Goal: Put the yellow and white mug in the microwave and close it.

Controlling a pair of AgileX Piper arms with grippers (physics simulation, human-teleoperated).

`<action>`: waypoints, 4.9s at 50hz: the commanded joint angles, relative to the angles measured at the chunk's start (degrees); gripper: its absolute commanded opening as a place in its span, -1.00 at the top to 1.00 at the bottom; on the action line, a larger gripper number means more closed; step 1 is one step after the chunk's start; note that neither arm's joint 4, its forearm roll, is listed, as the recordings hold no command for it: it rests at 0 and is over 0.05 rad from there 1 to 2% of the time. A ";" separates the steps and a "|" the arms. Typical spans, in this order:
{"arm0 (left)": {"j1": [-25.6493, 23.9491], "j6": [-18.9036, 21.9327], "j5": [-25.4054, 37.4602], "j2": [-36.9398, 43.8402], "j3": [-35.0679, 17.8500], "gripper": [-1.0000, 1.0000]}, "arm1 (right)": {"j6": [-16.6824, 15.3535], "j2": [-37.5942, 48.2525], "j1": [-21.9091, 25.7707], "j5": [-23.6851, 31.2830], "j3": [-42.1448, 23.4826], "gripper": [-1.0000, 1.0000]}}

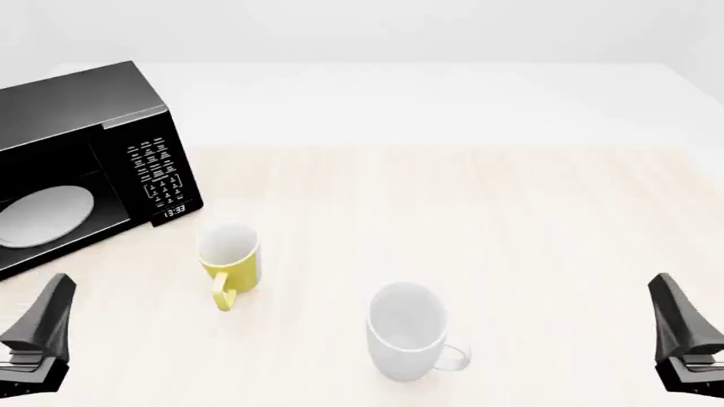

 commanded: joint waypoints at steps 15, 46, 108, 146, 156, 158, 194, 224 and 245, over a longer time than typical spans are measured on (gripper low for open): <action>-1.95 0.14 2.11 0.24 -1.56 -1.00 | 0.09 0.22 -0.04 -0.08 -0.15 -1.00; -11.96 -0.55 9.59 6.41 -8.58 -1.00 | 0.11 0.22 -0.06 -0.08 -0.15 -1.00; -16.70 -6.47 -10.72 50.10 -11.32 -1.00 | 0.10 0.23 -0.06 -0.07 -0.15 -1.00; -16.67 -10.89 -21.44 70.76 -12.27 -1.00 | 0.11 0.24 -0.07 -0.07 -0.15 -1.00; -16.92 -11.13 -23.36 74.28 -12.94 -1.00 | 0.12 0.23 -0.06 -0.07 -0.15 -1.00; -17.15 -11.04 -23.38 74.48 -13.24 -1.00 | 0.11 0.23 -0.08 -0.08 -0.15 -1.00; -18.50 -11.71 -25.49 82.70 -15.09 -1.00 | 0.11 0.23 -0.06 -0.08 -0.15 -1.00; -20.21 -14.18 -27.70 88.05 -15.00 1.00 | 0.12 0.23 -0.07 -0.08 -0.15 -1.00; -17.97 -12.64 -24.16 76.57 -11.96 1.00 | 0.11 0.23 -0.07 -0.08 -0.15 -1.00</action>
